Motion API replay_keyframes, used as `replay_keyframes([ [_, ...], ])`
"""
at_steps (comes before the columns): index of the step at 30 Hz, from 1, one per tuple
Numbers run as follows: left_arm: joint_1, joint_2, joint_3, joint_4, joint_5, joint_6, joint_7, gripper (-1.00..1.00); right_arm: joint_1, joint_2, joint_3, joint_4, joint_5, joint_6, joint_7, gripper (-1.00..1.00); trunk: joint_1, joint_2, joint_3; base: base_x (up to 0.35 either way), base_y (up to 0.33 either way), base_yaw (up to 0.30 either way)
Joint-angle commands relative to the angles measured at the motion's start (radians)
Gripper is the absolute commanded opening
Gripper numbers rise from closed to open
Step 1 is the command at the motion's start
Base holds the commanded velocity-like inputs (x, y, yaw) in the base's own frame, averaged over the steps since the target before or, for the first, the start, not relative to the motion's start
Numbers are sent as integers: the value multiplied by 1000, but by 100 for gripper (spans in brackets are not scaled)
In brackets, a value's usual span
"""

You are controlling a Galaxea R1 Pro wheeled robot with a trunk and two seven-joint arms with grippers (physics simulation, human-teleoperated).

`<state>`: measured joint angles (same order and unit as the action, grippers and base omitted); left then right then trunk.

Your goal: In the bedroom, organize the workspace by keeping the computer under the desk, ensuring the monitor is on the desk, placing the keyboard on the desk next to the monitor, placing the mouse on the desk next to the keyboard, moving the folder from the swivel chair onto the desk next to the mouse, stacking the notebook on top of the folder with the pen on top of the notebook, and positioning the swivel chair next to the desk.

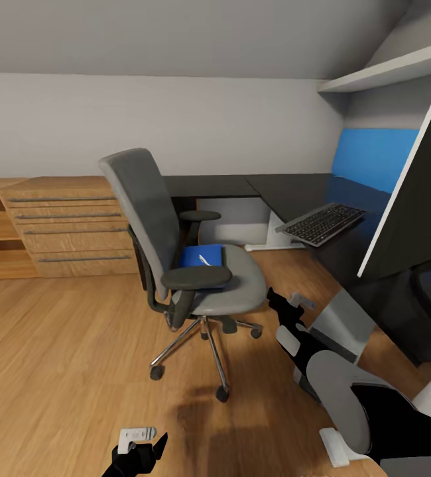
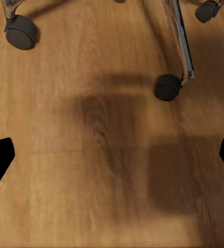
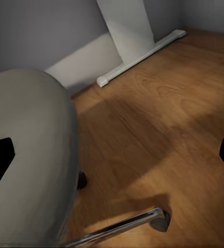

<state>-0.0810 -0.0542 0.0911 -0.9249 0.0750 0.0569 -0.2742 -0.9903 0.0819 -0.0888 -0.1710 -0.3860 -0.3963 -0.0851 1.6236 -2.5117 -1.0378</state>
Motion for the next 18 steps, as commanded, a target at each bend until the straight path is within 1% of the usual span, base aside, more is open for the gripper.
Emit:
replay_keyframes([
  [1, 0, -1, 4, 0, 8, 6, -8, 100, -1, 1, -8, 1, 6, -3, -1, 100, 0, 0, -1, 0, 275, -69],
  [3, -1, -1, 4, 0, 8, 6, -8, 100, -1, 1, -8, 1, 6, -3, -1, 100, 0, 0, -1, 0, 211, -45],
  [7, 0, -1, 5, 1, 8, 6, -8, 100, -1, 1, -8, 0, 6, -3, -1, 100, 0, 0, -1, 0, 101, -21],
  [18, -1, -1, 4, 1, 8, 6, -8, 100, -2, 0, -8, -1, 5, -1, -2, 100, 0, 0, -1, 0, 21, -4],
])
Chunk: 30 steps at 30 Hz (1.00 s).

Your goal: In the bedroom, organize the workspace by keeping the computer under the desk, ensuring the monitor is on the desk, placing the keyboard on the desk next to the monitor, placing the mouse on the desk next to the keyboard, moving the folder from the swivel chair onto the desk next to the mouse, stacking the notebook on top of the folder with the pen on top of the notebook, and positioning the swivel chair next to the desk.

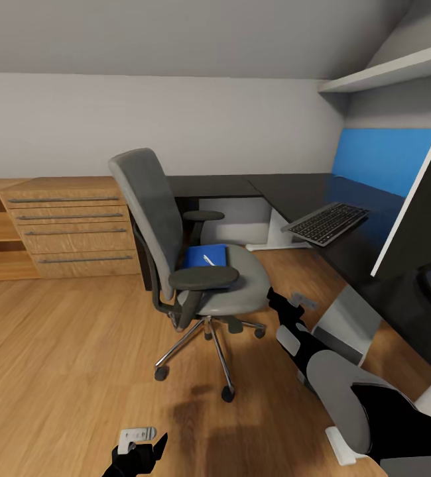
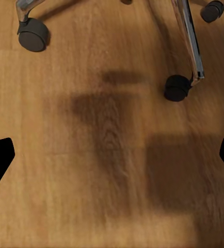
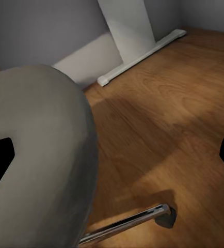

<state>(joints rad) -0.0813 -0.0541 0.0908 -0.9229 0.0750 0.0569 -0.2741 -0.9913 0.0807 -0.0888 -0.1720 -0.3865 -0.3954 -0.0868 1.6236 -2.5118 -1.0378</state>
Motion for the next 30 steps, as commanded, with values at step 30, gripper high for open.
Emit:
replay_keyframes([
  [30, 0, -1, 5, -1, 8, 6, -8, 100, 0, -7, -11, 0, -3, 7, 1, 100, 0, 0, -1, 96, 0, 0],
])
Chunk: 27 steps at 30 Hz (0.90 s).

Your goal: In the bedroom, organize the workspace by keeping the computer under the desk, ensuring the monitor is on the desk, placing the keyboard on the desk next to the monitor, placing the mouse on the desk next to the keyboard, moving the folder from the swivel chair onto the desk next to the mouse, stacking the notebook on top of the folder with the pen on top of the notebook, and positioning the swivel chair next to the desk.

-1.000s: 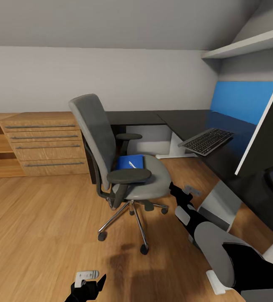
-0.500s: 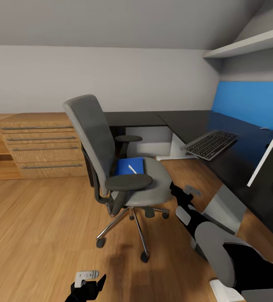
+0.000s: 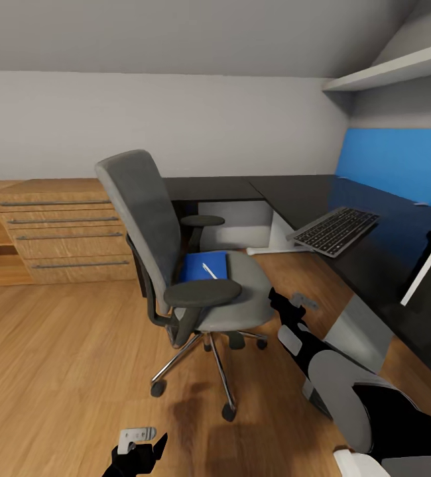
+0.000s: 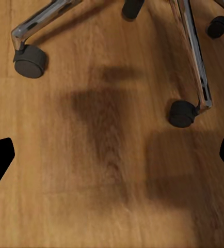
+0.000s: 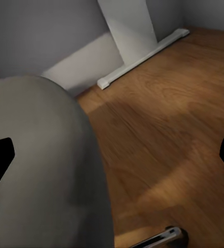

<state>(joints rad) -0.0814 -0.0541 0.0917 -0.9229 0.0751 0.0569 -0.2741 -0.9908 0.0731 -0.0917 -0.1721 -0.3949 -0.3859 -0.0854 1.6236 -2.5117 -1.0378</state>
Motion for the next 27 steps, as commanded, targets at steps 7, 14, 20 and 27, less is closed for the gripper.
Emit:
replay_keyframes([
  [7, 0, 0, 5, -1, 8, 6, -8, 100, 0, 1, -8, 0, -39, 1, 0, 100, 0, 0, -1, 67, 0, 0],
  [14, 0, 0, 4, -1, 8, 6, -8, 100, 0, 1, -7, 0, -80, 13, 0, 100, 0, 0, -1, 168, 0, 0],
  [20, 0, 0, 4, -1, 8, 6, -8, 100, 0, 1, -8, 0, -92, 69, 6, 100, 0, 0, -1, 53, 0, 0],
  [27, 0, 0, 0, -1, 9, 6, -8, 100, 0, 1, -8, 0, -97, 105, 20, 100, 0, 0, -1, 12, 0, 0],
])
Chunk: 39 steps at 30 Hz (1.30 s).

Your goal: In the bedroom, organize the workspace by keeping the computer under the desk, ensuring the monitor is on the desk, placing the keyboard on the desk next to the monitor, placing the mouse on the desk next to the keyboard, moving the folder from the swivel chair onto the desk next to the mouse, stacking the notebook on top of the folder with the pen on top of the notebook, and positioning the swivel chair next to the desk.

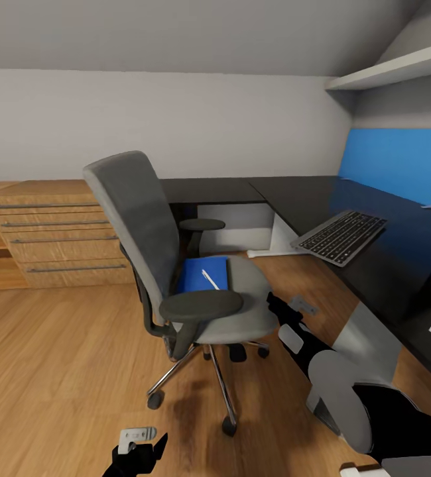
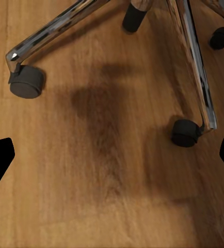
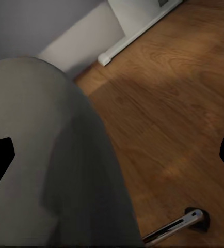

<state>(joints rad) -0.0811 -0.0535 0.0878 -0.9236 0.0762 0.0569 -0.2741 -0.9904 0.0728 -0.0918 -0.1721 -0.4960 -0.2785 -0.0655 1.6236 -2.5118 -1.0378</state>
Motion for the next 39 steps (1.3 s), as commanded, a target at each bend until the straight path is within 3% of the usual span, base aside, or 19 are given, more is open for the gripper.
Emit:
replay_keyframes([
  [1, 0, -2, 4, -1, 8, 6, -8, 100, -1, 1, -8, 0, 4, 0, 0, 100, 0, 0, -1, 4, 0, 0],
  [5, 0, -3, 2, -1, 8, 6, -8, 100, -1, 1, -8, 0, 3, 4, 2, 100, 0, 0, -1, 2, 0, 0],
  [15, 0, -3, 1, -1, 8, 6, -7, 100, -1, 1, -8, 0, 2, 7, 3, 100, 4, -3, -40, 0, 0, 0],
  [32, -1, -3, 1, -1, 8, 6, -8, 100, -1, 4, -6, 1, 3, 7, 5, 100, 4, -3, -40, 0, 0, 0],
  [39, -1, -3, 1, -1, 8, 6, -8, 100, -1, 9, -5, 2, 9, 16, 112, 100, 4, -3, -40, 0, 0, 0],
])
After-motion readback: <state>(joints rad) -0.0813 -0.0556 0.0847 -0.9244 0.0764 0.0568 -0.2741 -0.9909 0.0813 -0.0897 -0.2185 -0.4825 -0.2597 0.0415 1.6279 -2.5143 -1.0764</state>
